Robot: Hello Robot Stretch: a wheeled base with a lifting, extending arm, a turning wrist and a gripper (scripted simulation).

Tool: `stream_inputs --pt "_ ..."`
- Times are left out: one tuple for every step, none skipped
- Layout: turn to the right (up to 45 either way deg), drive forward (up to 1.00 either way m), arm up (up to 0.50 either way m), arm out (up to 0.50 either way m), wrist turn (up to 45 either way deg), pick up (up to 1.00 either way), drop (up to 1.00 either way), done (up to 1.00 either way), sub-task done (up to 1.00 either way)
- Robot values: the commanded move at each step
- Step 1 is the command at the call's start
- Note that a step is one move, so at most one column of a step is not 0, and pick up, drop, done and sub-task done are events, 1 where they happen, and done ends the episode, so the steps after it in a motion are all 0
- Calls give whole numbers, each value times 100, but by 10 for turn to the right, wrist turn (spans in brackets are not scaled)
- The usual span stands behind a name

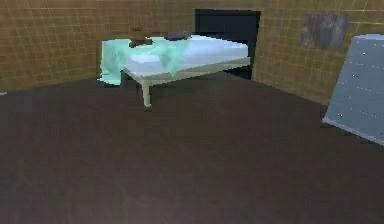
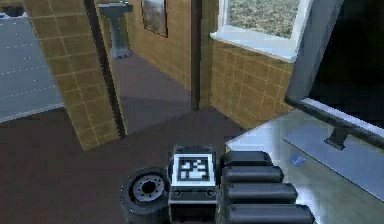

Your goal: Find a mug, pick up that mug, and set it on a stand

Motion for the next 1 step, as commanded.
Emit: stream_inputs --pt "450 0 0 0 0 0 0 0 0"
